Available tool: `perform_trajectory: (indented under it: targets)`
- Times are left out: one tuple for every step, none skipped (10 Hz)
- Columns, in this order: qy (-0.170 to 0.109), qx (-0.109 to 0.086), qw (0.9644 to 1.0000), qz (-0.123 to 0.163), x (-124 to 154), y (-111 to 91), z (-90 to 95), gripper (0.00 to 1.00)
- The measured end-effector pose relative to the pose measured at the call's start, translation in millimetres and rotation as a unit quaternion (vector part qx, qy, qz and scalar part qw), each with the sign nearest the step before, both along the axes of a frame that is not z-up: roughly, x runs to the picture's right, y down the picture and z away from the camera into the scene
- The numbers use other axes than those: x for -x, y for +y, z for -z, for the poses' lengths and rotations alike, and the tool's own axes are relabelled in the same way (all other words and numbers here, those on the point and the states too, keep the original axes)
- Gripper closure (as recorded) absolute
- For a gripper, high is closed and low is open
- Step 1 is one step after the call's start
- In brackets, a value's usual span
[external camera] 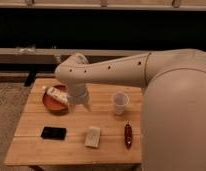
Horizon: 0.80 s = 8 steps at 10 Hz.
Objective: Place the white sponge in the ceramic cup
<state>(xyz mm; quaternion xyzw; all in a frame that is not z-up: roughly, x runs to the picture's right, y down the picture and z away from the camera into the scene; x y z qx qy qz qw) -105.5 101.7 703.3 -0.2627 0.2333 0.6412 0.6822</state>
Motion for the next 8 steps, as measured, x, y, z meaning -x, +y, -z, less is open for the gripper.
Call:
perform_trajectory:
  targets:
    - [0.000, 0.000, 1.0000, 0.000, 0, 0, 0.0, 0.35]
    - [0.001, 0.000, 1.0000, 0.000, 0, 0, -0.2, 0.35]
    - [0.006, -0.006, 1.0000, -0.003, -4, 3, -2.0, 0.35]
    - [0.013, -0.011, 0.9998, -0.010, -11, 12, -6.2, 0.35]
    - [0.020, -0.013, 0.9996, -0.016, -17, 24, -11.7, 0.35]
    - [0.028, -0.012, 0.9993, -0.023, -24, 40, -18.5, 0.35]
    - [0.034, -0.008, 0.9990, -0.029, -31, 56, -24.8, 0.35]
    - [0.041, -0.001, 0.9985, -0.035, -37, 72, -30.0, 0.35]
